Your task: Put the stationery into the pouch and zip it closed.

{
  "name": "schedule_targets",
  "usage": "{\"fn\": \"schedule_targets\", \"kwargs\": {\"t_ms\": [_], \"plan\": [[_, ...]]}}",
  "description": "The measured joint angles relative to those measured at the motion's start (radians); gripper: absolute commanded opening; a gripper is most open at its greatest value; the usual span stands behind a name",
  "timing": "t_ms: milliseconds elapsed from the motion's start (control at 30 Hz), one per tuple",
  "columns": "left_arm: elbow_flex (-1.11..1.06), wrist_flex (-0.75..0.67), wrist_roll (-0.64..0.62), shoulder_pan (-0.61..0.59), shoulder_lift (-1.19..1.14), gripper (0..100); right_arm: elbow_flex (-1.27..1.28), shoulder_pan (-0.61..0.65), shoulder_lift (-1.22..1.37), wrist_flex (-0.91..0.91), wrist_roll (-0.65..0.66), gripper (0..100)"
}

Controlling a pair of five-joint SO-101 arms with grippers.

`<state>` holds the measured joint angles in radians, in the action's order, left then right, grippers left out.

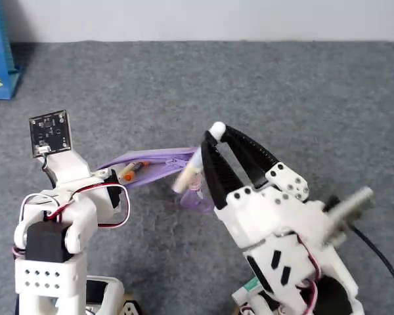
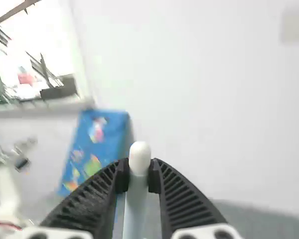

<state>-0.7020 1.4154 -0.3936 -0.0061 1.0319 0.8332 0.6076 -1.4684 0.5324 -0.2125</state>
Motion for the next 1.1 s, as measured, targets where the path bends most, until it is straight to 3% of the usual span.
{"fn": "schedule_targets", "kwargs": {"t_ms": [267, 533, 733, 967, 1100], "plan": [[0.000, 0.000, 0.000, 0.000, 0.000, 1, -0.002, 0.071, 0.044, -0.259, 0.000, 0.8], [0.000, 0.000, 0.000, 0.000, 0.000, 1, 0.005, 0.078, 0.155, -0.279, 0.000, 0.8], [0.000, 0.000, 0.000, 0.000, 0.000, 1, 0.146, 0.080, 0.183, -0.279, 0.000, 1.0], [0.000, 0.000, 0.000, 0.000, -0.002, 1, 0.190, 0.081, 0.181, -0.279, 0.068, 22.2], [-0.015, 0.000, 0.000, 0.000, 0.002, 1, 0.190, 0.078, 0.180, -0.279, 0.104, 18.9]]}}
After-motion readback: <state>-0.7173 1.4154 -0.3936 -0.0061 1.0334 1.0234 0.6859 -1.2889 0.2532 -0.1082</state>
